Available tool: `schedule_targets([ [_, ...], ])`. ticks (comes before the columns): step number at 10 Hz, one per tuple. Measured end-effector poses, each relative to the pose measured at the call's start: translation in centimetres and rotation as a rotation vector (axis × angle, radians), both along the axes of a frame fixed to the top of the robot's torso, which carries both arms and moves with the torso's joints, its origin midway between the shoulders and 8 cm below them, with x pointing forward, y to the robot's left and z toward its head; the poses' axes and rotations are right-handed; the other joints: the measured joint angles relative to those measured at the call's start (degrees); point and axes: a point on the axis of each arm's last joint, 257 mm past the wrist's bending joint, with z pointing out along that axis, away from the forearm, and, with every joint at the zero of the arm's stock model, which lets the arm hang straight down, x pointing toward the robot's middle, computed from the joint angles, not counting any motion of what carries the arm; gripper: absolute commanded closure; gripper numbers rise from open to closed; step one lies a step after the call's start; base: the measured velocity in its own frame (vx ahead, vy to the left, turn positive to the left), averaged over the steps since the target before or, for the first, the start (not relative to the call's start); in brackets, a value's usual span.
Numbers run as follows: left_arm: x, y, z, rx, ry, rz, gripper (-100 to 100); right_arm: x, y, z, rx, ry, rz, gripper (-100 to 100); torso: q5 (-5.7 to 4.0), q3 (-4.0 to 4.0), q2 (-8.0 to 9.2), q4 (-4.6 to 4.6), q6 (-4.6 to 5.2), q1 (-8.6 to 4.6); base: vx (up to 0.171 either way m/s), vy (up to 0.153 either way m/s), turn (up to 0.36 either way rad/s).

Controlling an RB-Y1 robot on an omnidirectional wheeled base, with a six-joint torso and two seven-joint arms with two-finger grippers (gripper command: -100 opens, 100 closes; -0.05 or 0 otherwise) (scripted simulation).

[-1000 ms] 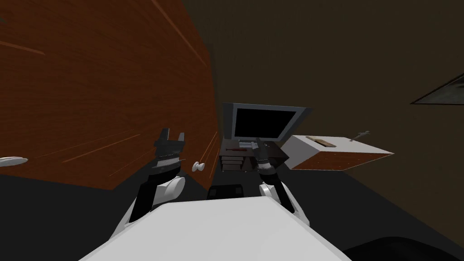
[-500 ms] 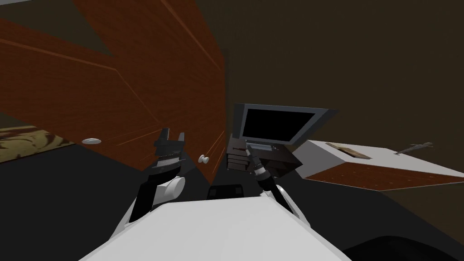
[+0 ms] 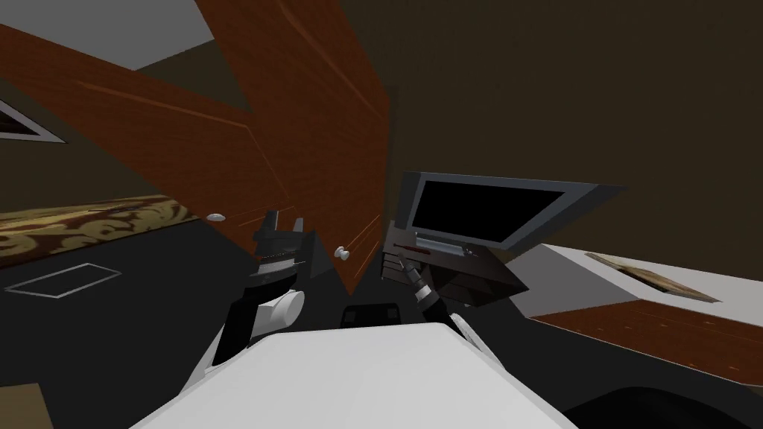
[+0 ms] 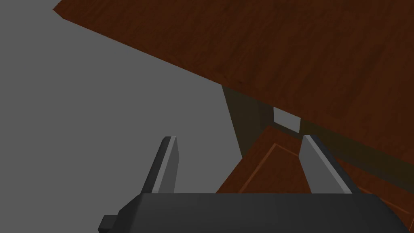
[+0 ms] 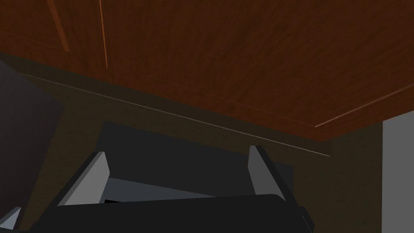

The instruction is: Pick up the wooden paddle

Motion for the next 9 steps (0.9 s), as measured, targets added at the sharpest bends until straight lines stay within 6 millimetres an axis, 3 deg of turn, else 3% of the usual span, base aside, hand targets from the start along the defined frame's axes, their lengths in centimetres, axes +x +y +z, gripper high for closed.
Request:
schedule_targets([
  [4,0.0,0.0,0.0,0.000,0.000,0.000,0,-3.8,-0.1,-6.0,-0.119,0.145,0.063,-100,-0.04,-0.02,-0.04,-0.01,0.01,-0.22,0.012,0.054,0.293],
  [6,0.0,0.0,0.0,0.000,0.000,0.000,0,-7.2,0.2,-11.5,-0.221,0.260,0.119,-100,-0.02,-0.08,-0.15,-0.03,0.02,-0.12,0.044,0.057,0.302],
  [8,0.0,0.0,0.0,0.000,0.000,0.000,0,-9.0,-0.5,-14.4,-0.293,0.328,0.155,-100,-0.05,-0.09,-0.15,-0.03,0.03,-0.28,0.053,0.027,0.334],
  [9,0.0,0.0,0.0,0.000,0.000,0.000,0,-10.9,-1.2,-17.5,-0.348,0.385,0.183,-100,-0.06,-0.11,-0.20,-0.04,0.03,-0.30,0.048,0.014,0.228],
])
